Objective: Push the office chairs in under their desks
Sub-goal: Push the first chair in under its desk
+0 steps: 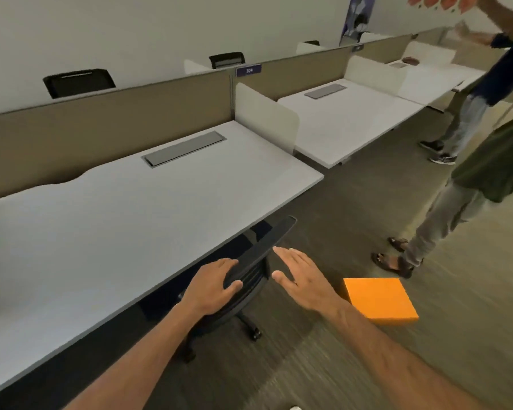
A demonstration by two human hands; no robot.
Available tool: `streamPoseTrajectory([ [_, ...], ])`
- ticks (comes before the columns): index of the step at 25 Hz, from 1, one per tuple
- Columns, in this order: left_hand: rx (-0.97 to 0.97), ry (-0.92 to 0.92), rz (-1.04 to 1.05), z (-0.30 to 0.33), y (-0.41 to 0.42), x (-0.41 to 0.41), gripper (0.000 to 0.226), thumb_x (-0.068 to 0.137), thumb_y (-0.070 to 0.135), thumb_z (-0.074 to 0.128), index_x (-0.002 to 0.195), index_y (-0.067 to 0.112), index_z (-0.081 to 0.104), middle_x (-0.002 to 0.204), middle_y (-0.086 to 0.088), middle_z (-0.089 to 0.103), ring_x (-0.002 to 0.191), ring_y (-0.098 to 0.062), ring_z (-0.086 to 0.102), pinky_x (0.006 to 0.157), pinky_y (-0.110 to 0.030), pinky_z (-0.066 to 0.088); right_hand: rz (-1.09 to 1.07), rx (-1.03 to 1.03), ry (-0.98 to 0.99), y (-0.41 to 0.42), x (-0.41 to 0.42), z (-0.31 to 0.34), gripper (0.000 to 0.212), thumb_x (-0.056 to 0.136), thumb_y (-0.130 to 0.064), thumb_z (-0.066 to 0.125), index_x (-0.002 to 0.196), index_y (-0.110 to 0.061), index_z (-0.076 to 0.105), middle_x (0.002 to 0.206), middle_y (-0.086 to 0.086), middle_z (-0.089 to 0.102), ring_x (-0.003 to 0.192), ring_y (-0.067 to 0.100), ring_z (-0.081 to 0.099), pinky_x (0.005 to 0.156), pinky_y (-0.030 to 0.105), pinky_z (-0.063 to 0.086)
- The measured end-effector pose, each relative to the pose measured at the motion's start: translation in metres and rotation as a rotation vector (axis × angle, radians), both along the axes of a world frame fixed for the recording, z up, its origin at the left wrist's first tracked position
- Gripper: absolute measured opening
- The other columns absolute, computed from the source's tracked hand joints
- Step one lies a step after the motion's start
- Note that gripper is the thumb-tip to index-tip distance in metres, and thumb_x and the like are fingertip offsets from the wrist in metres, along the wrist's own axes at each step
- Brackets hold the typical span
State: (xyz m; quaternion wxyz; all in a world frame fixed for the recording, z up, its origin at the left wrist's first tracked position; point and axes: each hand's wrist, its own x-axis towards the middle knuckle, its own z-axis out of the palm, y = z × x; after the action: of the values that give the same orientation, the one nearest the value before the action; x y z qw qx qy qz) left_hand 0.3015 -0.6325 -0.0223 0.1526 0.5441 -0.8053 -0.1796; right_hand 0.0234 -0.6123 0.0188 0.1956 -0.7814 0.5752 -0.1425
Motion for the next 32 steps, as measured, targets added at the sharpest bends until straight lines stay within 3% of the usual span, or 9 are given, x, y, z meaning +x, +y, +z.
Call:
streamPoseTrajectory([
  [4, 0.092, -0.008, 0.158, -0.017, -0.004, -0.01, 0.069, 0.094, 0.066, 0.044, 0.15, 0.026, 0.044, 0.152, 0.003, 0.051, 0.138, -0.017, 0.047, 0.115, -0.037, 0.038, 0.171, 0.07, 0.027, -0.053, -0.009, -0.015, 0.062, 0.103, -0.062, 0.034, 0.159, -0.036, 0.022, 0.165, -0.01, 0.029, 0.153, 0.013, 0.018, 0.119, 0.029, 0.008],
  [12, 0.206, 0.004, 0.324, -0.045, -0.028, -0.013, 0.069, 0.096, 0.065, 0.042, 0.15, 0.023, 0.046, 0.149, 0.002, 0.053, 0.134, -0.016, 0.05, 0.112, -0.036, 0.04, 0.376, 0.147, 0.145, -0.142, -0.003, -0.05, 0.062, 0.104, -0.055, 0.039, 0.159, -0.03, 0.026, 0.163, -0.003, 0.033, 0.152, 0.018, 0.023, 0.124, 0.042, 0.019],
  [20, 0.275, -0.074, 0.462, -0.061, -0.03, -0.022, 0.078, 0.094, 0.079, 0.021, 0.149, 0.029, 0.045, 0.145, 0.007, 0.057, 0.127, -0.015, 0.055, 0.107, -0.038, 0.044, 0.549, 0.126, 0.36, -0.206, -0.02, -0.077, 0.065, 0.102, -0.063, 0.027, 0.156, -0.028, 0.037, 0.161, -0.002, 0.038, 0.152, 0.018, 0.024, 0.126, 0.048, 0.004],
  [26, 0.285, -0.101, 0.531, -0.056, -0.03, -0.03, 0.078, 0.094, 0.08, 0.019, 0.146, 0.03, 0.049, 0.14, 0.009, 0.061, 0.124, -0.012, 0.058, 0.103, -0.036, 0.047, 0.696, 0.016, 0.473, -0.233, -0.025, -0.079, 0.094, 0.09, -0.08, -0.003, 0.147, -0.023, 0.046, 0.144, 0.001, 0.055, 0.134, 0.022, 0.048, 0.117, 0.052, 0.027],
  [32, 0.273, -0.129, 0.606, -0.053, -0.032, -0.031, 0.079, 0.092, 0.082, 0.019, 0.139, 0.031, 0.056, 0.126, 0.012, 0.067, 0.107, -0.008, 0.063, 0.092, -0.031, 0.05, 0.742, 0.005, 0.454, -0.256, -0.022, -0.081, 0.097, 0.086, -0.086, -0.001, 0.135, -0.025, 0.057, 0.125, -0.002, 0.066, 0.112, 0.019, 0.06, 0.102, 0.045, 0.042],
])
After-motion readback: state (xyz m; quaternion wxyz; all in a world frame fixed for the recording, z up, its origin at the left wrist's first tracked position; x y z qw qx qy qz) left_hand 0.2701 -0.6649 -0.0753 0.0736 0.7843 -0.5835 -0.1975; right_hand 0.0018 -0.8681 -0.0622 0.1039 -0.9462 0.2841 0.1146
